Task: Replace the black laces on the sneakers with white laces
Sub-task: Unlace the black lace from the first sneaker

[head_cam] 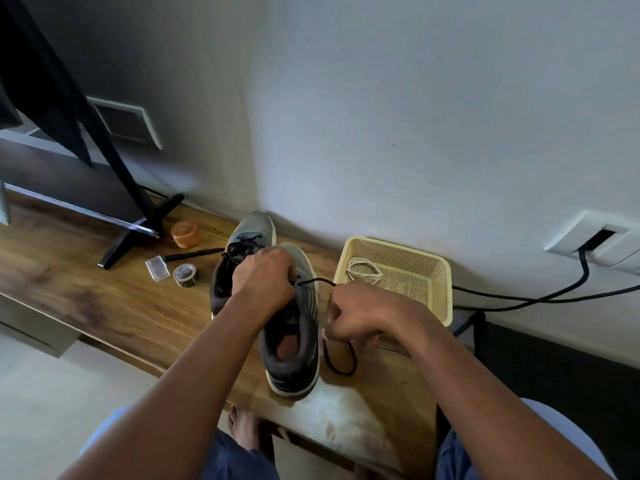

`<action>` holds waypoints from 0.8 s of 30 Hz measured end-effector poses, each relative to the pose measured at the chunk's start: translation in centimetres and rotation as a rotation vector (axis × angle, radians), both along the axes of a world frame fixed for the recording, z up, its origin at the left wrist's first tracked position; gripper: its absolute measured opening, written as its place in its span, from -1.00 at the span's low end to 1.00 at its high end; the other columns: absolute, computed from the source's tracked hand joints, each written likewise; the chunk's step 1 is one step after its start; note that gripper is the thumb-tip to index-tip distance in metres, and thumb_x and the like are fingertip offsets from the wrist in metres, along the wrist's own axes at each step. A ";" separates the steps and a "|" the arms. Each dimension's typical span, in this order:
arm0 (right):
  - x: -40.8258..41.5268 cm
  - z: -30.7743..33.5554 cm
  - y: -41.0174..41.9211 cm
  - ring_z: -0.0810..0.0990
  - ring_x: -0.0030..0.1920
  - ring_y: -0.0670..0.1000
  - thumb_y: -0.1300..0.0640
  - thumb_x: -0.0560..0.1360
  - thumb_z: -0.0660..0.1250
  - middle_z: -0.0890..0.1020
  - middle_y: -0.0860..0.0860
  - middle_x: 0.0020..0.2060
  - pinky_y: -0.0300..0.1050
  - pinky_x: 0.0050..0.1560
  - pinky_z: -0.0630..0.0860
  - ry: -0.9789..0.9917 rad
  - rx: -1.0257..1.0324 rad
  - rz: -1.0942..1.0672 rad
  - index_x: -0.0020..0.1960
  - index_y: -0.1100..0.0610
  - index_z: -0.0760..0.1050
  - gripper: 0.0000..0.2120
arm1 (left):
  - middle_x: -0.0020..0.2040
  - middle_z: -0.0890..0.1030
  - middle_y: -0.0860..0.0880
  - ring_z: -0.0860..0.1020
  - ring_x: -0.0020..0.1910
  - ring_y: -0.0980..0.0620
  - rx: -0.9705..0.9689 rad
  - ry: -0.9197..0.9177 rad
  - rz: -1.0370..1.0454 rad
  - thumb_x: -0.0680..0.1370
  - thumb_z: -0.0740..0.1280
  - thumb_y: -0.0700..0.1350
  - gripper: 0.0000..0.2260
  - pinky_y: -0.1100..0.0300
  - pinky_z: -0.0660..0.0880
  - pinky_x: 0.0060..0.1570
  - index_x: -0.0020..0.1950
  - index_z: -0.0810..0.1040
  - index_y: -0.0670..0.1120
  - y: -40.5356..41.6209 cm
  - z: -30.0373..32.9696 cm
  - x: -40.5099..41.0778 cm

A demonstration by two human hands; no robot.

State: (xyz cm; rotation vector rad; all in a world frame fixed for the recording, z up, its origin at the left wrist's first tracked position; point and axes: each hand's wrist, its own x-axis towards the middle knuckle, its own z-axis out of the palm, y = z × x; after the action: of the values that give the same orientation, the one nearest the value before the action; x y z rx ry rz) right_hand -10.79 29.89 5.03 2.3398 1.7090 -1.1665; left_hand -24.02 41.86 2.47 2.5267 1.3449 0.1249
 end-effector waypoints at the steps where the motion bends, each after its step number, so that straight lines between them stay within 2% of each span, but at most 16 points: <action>1: -0.1 -0.2 0.0 0.66 -0.40 0.11 -0.04 0.53 0.40 0.62 0.01 -0.44 -0.02 -0.29 0.68 -0.024 0.060 -0.002 -0.25 0.13 0.54 -0.72 | 0.10 0.67 0.02 0.66 0.06 -0.12 0.005 -0.008 0.009 0.46 0.43 -0.17 -0.80 0.06 0.58 -0.01 -0.04 0.73 0.12 -0.1 -0.1 0.0; 4: -1.5 -1.2 0.7 0.56 -0.32 0.12 -0.32 0.53 0.31 0.52 -0.01 -0.37 -0.03 -0.26 0.53 -0.176 0.262 0.024 -0.25 0.09 0.45 -0.51 | 0.04 0.67 0.00 0.65 0.01 -0.14 0.021 -0.022 0.023 0.47 0.40 -0.19 -0.81 0.07 0.53 -0.12 -0.08 0.71 0.10 -0.1 -0.4 0.1; 6: -2.9 -2.4 1.1 0.50 -0.25 0.15 -0.36 0.52 0.28 0.43 -0.01 -0.37 -0.05 -0.31 0.34 -0.247 0.370 -0.008 -0.24 0.09 0.39 -0.49 | 0.01 0.66 -0.01 0.64 -0.02 -0.15 0.031 -0.027 0.026 0.47 0.38 -0.21 -0.81 0.09 0.47 -0.16 -0.11 0.69 0.08 0.0 -0.6 0.3; 8: -3.9 -3.7 1.3 0.52 -0.20 0.20 -0.31 0.54 0.28 0.44 0.01 -0.32 -0.06 -0.29 0.28 -0.292 0.451 -0.052 -0.25 0.09 0.31 -0.51 | -0.03 0.66 -0.02 0.63 -0.06 -0.16 0.039 -0.041 0.029 0.47 0.36 -0.22 -0.82 0.09 0.47 -0.18 -0.15 0.68 0.06 0.1 -0.8 0.4; 10: -4.4 -4.8 1.3 0.61 -0.07 0.24 -0.21 0.56 0.30 0.57 0.11 -0.17 -0.04 -0.24 0.33 -0.288 0.471 -0.099 -0.22 0.08 0.31 -0.59 | -0.06 0.66 -0.03 0.63 -0.07 -0.17 0.033 -0.059 0.029 0.47 0.37 -0.21 -0.83 0.05 0.53 -0.16 -0.17 0.67 0.05 0.4 -0.9 0.5; 12: -4.6 -5.6 1.1 0.64 0.00 0.25 -0.13 0.55 0.32 0.62 0.17 -0.05 -0.05 -0.21 0.37 -0.248 0.455 -0.169 -0.21 0.06 0.34 -0.67 | -0.06 0.67 -0.03 0.63 -0.04 -0.18 0.013 -0.067 0.031 0.49 0.39 -0.19 -0.85 0.01 0.59 -0.08 -0.18 0.68 0.04 0.6 -1.1 0.5; 15: -4.7 -6.1 1.2 0.63 0.09 0.27 -0.02 0.56 0.33 0.62 0.19 0.04 -0.04 -0.13 0.42 -0.211 0.433 -0.231 -0.09 0.14 0.54 -0.78 | -0.06 0.68 -0.04 0.63 -0.02 -0.17 -0.006 -0.077 0.062 0.51 0.42 -0.17 -0.88 0.05 0.55 -0.05 -0.18 0.67 0.04 0.7 -1.1 0.5; 17: -4.6 -6.0 1.3 0.63 0.12 0.27 0.06 0.56 0.31 0.63 0.21 0.06 -0.02 -0.06 0.50 -0.204 0.415 -0.247 0.03 0.21 0.60 -0.78 | -0.07 0.68 -0.07 0.63 -0.03 -0.19 0.036 -0.104 0.114 0.53 0.42 -0.15 -0.91 0.08 0.50 -0.08 -0.14 0.67 0.02 1.2 -1.0 0.2; 21: -4.4 -5.8 1.3 0.65 0.10 0.27 0.14 0.54 0.31 0.66 0.21 0.03 -0.03 -0.07 0.52 -0.182 0.369 -0.251 0.03 0.22 0.62 -0.81 | -0.10 0.66 -0.12 0.62 -0.09 -0.21 0.109 -0.185 0.228 0.53 0.40 -0.18 -0.94 0.07 0.48 -0.16 -0.11 0.64 -0.04 2.4 -0.4 -0.8; 24: -4.5 -5.7 1.2 0.65 0.10 0.27 0.14 0.54 0.32 0.67 0.20 0.02 -0.02 -0.05 0.54 -0.174 0.352 -0.254 0.03 0.21 0.62 -0.83 | 0.08 0.61 -0.12 0.60 -0.06 -0.18 0.102 -0.151 0.138 0.47 0.42 -0.23 -0.85 0.08 0.45 -0.14 -0.02 0.67 -0.03 2.2 0.1 -0.7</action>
State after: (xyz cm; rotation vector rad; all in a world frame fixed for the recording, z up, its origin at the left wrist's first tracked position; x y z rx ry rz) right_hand -15.26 31.14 -0.71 2.8360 1.7129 -0.6974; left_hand -24.76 44.11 2.52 2.4469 1.4848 0.4135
